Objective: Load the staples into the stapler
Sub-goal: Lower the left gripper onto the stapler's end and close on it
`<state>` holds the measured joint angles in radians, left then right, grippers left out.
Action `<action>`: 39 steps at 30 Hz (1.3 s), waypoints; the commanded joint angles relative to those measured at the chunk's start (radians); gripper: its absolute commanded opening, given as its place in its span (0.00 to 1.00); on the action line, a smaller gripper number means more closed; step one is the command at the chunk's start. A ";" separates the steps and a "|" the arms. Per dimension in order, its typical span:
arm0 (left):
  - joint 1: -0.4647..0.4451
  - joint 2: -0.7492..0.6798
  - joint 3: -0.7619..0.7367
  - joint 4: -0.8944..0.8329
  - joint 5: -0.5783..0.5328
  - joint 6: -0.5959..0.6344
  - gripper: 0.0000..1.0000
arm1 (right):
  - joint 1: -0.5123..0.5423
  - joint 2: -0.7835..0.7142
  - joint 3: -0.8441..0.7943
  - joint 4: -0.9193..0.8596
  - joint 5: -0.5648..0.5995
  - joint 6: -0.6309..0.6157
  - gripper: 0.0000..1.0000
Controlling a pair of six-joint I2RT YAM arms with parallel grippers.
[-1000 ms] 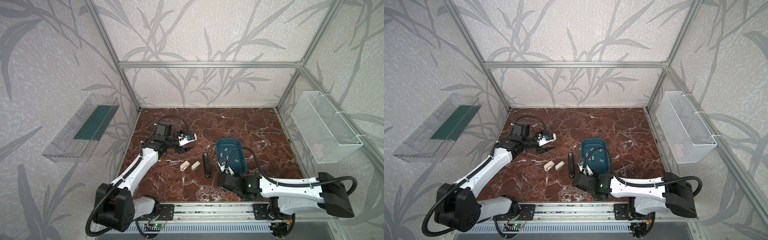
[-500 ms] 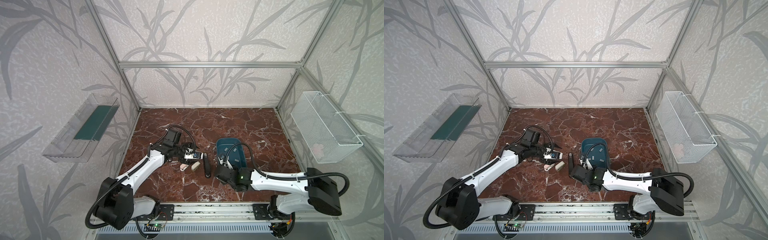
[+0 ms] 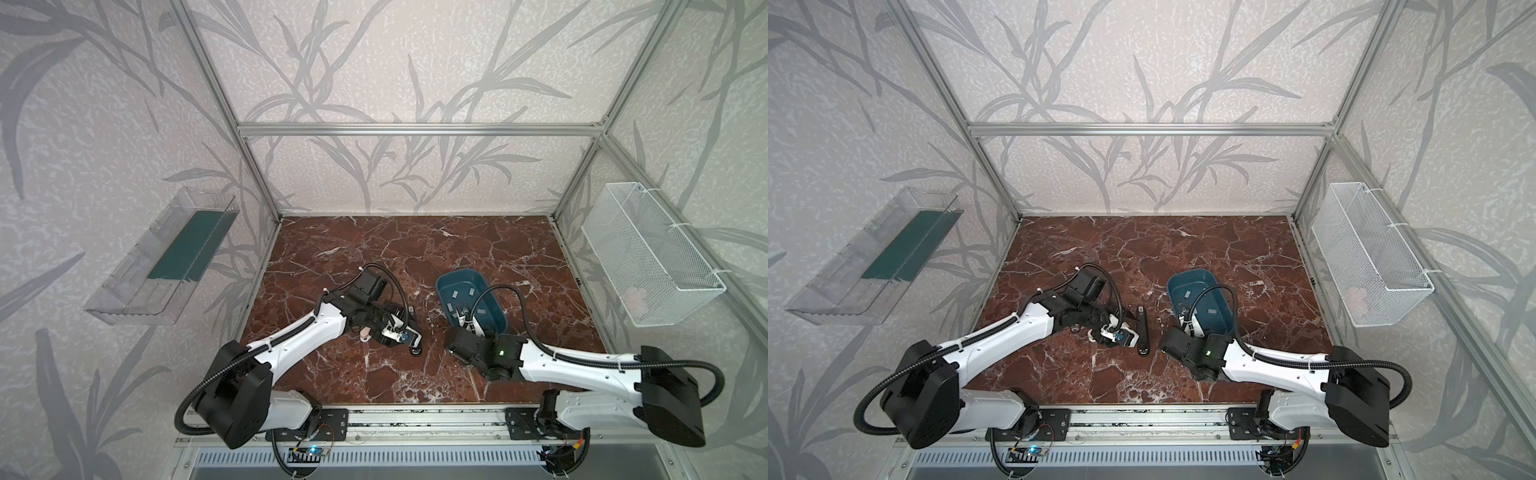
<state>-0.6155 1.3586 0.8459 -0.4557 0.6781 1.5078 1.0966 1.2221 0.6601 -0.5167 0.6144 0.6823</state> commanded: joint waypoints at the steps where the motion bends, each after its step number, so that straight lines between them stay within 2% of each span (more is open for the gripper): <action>1: -0.040 0.026 -0.007 -0.043 -0.031 0.035 0.62 | -0.006 -0.060 -0.015 -0.044 0.032 -0.012 0.64; 7: -0.064 0.065 0.005 -0.056 -0.067 0.043 0.62 | -0.006 -0.229 -0.051 -0.048 -0.007 -0.034 0.73; 10: -0.069 0.098 0.026 -0.073 -0.082 0.089 0.63 | -0.006 -0.328 -0.075 -0.049 -0.022 -0.038 0.76; 15: -0.134 0.217 0.129 -0.136 -0.239 0.138 0.61 | -0.006 -0.452 -0.084 -0.091 -0.024 -0.038 0.80; 17: -0.142 0.241 0.149 -0.128 -0.243 0.141 0.61 | -0.006 -0.481 -0.085 -0.102 -0.035 -0.069 0.81; 22: -0.142 0.239 0.151 -0.092 -0.209 0.166 0.61 | -0.007 -0.489 -0.091 -0.097 -0.043 -0.080 0.83; 28: -0.142 0.247 0.115 -0.032 -0.245 0.217 0.54 | -0.007 -0.451 -0.087 -0.069 -0.071 -0.092 0.83; 34: -0.143 0.277 0.145 -0.095 -0.236 0.227 0.50 | -0.006 -0.459 -0.091 -0.066 -0.090 -0.096 0.83; 39: -0.142 0.304 0.148 -0.100 -0.239 0.229 0.51 | -0.006 -0.462 -0.104 -0.048 -0.102 -0.098 0.83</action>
<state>-0.7582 1.6360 0.9821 -0.4976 0.4419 1.6939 1.0927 0.7681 0.5720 -0.5785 0.5182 0.5930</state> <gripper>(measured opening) 0.514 0.833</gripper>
